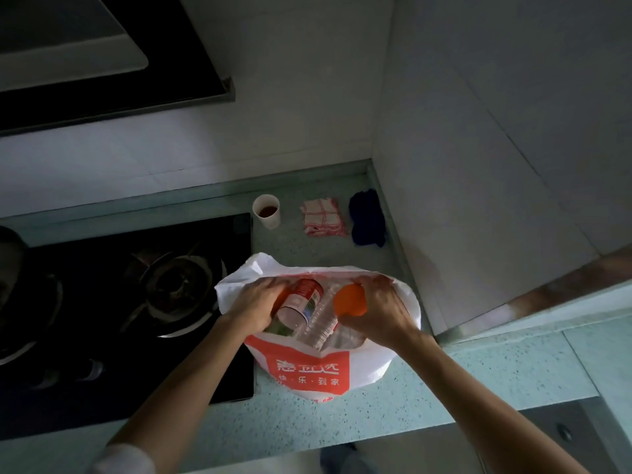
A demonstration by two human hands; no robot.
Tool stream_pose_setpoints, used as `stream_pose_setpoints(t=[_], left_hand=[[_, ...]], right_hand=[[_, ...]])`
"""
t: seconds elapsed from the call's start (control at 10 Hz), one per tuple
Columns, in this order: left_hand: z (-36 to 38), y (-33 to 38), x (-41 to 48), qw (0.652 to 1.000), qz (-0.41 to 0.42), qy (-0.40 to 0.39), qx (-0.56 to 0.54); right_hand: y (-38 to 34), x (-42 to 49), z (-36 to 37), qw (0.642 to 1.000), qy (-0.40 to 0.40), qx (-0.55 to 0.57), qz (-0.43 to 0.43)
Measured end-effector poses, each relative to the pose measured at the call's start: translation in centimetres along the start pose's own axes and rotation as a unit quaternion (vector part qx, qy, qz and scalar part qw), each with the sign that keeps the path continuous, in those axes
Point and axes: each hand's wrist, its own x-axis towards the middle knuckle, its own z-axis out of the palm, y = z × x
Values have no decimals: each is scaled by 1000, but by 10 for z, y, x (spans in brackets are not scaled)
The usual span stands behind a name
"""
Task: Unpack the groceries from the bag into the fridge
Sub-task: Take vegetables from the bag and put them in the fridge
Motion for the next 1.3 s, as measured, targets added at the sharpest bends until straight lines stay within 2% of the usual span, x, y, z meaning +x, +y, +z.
stream_pose_setpoints(t=[0.1, 0.2, 0.3, 0.4, 0.5, 0.6, 0.7, 0.8, 0.9, 1.0, 1.2, 1.3], left_hand=[[9, -13, 15, 996, -14, -63, 58], [11, -11, 26, 989, 64, -86, 98], [10, -6, 33, 996, 36, -39, 69], [11, -14, 22, 975, 117, -44, 183], [0, -16, 7, 989, 51, -65, 126], [-11, -16, -7, 995, 14, -38, 89], [-25, -8, -21, 996, 5, -12, 88], [-14, -17, -33, 996, 19, -32, 77], [-6, -14, -44, 989, -14, -33, -143], [5, -5, -41, 968, -30, 24, -247], [23, -12, -22, 976, -125, 11, -179], [22, -6, -14, 988, -100, 7, -119]], right_hand=[[3, -3, 2, 1000, -20, -7, 0], [4, -6, 7, 999, -42, -13, 1], [3, -7, 9, 999, -45, -6, 6], [0, -8, 6, 1000, -30, 0, -4], [-5, -11, -2, 1000, -13, 0, -12], [-14, -17, -9, 999, 7, 20, -27], [-23, -33, -14, 998, 19, 51, -36], [-26, -57, -11, 998, 16, 59, -18], [-22, -80, -7, 996, 37, 84, -15], [-20, -90, -6, 996, 55, 71, -22], [-20, -86, 4, 999, 18, 36, 16], [-15, -77, 8, 999, 12, 35, 20]])
